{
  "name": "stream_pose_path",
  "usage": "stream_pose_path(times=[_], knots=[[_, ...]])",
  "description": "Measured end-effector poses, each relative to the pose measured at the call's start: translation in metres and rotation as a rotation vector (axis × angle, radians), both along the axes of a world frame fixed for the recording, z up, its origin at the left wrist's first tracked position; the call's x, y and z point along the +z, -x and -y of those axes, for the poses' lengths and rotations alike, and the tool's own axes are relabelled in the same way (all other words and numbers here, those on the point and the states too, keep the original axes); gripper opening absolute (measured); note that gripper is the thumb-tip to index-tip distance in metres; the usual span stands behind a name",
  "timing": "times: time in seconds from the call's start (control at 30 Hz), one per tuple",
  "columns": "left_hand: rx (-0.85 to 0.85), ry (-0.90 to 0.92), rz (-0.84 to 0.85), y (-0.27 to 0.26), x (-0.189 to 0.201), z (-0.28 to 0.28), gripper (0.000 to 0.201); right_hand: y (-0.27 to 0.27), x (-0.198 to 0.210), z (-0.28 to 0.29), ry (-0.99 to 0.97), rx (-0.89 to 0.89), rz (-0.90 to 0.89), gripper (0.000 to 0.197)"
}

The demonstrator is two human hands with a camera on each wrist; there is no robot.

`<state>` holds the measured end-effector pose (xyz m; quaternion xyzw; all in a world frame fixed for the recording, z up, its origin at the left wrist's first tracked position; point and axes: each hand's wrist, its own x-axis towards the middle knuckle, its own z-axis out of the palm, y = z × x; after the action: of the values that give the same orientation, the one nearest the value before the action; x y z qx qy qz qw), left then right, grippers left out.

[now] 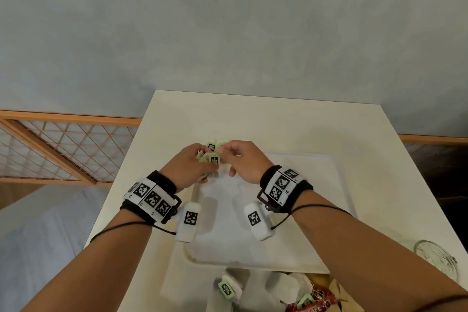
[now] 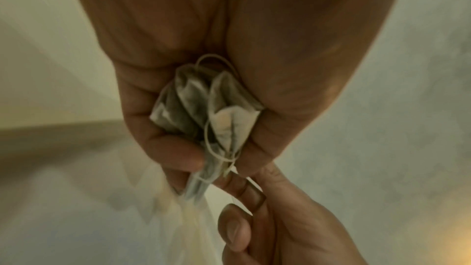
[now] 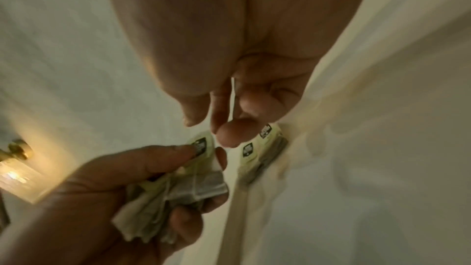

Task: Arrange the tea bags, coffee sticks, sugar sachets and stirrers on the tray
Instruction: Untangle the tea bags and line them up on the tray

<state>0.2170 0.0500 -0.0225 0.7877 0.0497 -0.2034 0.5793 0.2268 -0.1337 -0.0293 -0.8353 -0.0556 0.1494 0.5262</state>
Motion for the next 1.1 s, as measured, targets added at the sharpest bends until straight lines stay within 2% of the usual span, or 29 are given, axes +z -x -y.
stream_pose_path(times=[0.1,0.23,0.37,0.57,0.63,0.8,0.9,1.0,1.1], knots=[[-0.048,0.017,0.0,0.005,0.006,0.005,0.031,0.009,0.004,0.004,-0.044,0.062,0.024,0.017],[-0.106,0.066,-0.028,0.013,0.014,0.01,0.041,0.014,0.009,0.013,-0.084,0.055,0.008,0.009],[-0.107,0.054,-0.014,0.016,0.011,0.007,0.02,0.011,0.017,0.024,-0.169,-0.011,-0.055,0.01],[-0.147,-0.04,0.096,0.018,0.006,0.008,0.011,0.012,0.013,0.033,-0.087,-0.019,0.003,0.013],[-0.135,-0.06,0.127,0.018,0.005,0.012,0.016,0.014,0.01,0.032,-0.087,-0.008,-0.01,0.015],[-0.09,-0.086,0.166,0.015,0.005,0.018,0.011,0.016,0.008,0.029,-0.143,-0.019,-0.041,0.018],[-0.073,-0.074,0.164,0.012,0.004,0.017,0.012,0.02,0.007,0.032,-0.115,0.058,-0.099,0.009],[-0.041,-0.033,0.116,0.01,0.0,0.016,0.017,0.018,0.004,0.035,-0.021,0.11,-0.112,0.021],[0.031,0.042,0.018,0.01,-0.002,0.016,0.012,0.005,0.004,0.038,0.047,0.011,-0.062,0.027]])
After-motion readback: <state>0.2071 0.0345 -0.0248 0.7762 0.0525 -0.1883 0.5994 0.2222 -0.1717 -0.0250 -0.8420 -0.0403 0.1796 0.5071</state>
